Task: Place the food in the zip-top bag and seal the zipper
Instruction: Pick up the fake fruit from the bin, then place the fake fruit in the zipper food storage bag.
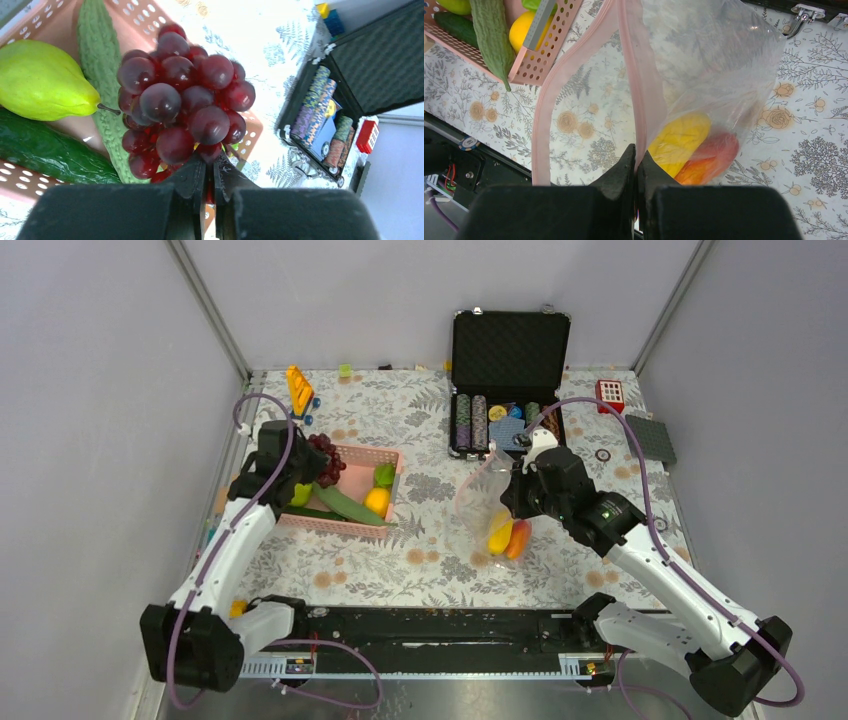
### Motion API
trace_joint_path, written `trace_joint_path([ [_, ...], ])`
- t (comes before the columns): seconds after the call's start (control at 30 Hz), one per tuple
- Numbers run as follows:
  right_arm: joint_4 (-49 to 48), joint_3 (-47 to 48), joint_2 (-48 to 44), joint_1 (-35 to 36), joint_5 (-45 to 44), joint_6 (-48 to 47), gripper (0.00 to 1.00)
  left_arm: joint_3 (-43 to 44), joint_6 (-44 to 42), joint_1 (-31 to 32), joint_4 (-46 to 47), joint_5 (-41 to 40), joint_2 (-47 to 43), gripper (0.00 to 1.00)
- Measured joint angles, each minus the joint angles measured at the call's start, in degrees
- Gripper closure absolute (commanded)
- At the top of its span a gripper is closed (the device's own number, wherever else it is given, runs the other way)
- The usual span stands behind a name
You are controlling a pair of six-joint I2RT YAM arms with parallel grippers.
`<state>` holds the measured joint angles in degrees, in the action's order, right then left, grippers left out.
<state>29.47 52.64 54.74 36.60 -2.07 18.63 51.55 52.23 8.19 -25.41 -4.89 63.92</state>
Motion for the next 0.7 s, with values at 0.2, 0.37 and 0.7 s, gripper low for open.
trace_joint_path([
  [0.2, 0.0, 0.0, 0.0, 0.0, 0.1, 0.0, 1.0, 0.1, -4.6, 1.2, -0.2, 0.8, -4.8, 1.0],
  [0.37, 0.0, 0.0, 0.0, 0.0, 0.2, 0.0, 1.0, 1.4, -9.6, 3.8, -0.8, 4.2, -4.9, 1.0],
  [0.7, -0.1, 0.0, 0.1, 0.0, 1.2, 0.1, 1.0, 8.7, -17.2, 13.5, 2.5, 16.0, -2.5, 1.0],
])
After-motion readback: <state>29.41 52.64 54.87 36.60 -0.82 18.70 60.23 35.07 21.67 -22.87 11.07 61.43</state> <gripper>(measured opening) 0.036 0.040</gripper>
